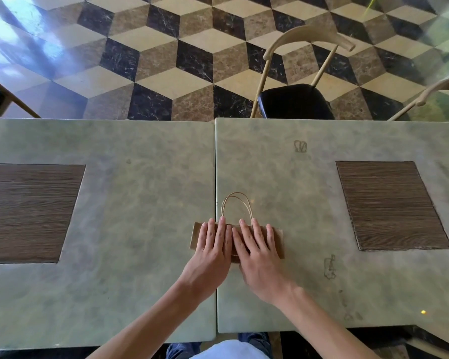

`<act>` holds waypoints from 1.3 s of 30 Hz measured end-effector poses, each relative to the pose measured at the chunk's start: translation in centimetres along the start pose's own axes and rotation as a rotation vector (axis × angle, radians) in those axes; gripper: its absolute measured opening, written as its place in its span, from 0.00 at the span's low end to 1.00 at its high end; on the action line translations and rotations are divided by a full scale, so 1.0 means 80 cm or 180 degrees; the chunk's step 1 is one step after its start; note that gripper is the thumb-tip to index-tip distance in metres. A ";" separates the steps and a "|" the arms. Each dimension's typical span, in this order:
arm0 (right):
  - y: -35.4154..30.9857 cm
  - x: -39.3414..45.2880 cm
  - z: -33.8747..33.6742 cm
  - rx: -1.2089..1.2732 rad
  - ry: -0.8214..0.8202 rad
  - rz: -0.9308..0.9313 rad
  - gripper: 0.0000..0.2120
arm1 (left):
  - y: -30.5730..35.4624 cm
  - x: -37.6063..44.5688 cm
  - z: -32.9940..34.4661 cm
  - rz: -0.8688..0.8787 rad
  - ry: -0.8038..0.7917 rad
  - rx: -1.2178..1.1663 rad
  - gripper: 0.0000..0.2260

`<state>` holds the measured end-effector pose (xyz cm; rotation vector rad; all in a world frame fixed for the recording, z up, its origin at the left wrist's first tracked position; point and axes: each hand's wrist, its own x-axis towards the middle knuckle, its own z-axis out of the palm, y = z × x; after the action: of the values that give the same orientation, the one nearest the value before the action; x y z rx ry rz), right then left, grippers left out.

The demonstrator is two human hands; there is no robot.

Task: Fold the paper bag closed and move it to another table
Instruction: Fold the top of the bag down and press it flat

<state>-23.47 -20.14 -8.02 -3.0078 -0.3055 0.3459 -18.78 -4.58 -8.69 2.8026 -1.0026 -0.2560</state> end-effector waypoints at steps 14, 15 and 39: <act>0.002 0.015 0.004 0.0778 0.0667 0.0730 0.19 | 0.003 0.002 -0.014 -0.0877 0.0188 -0.0367 0.20; -0.003 0.017 0.004 0.0720 0.0667 0.0860 0.20 | 0.008 0.003 -0.012 -0.0991 0.0157 -0.0321 0.20; 0.024 -0.010 0.020 0.1319 0.1365 0.2207 0.47 | 0.007 -0.012 -0.008 -0.2703 0.0564 -0.1774 0.33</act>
<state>-24.26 -22.08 -9.65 -2.5742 0.7545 -0.1819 -19.72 -4.34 -7.88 2.4733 0.3117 -0.3051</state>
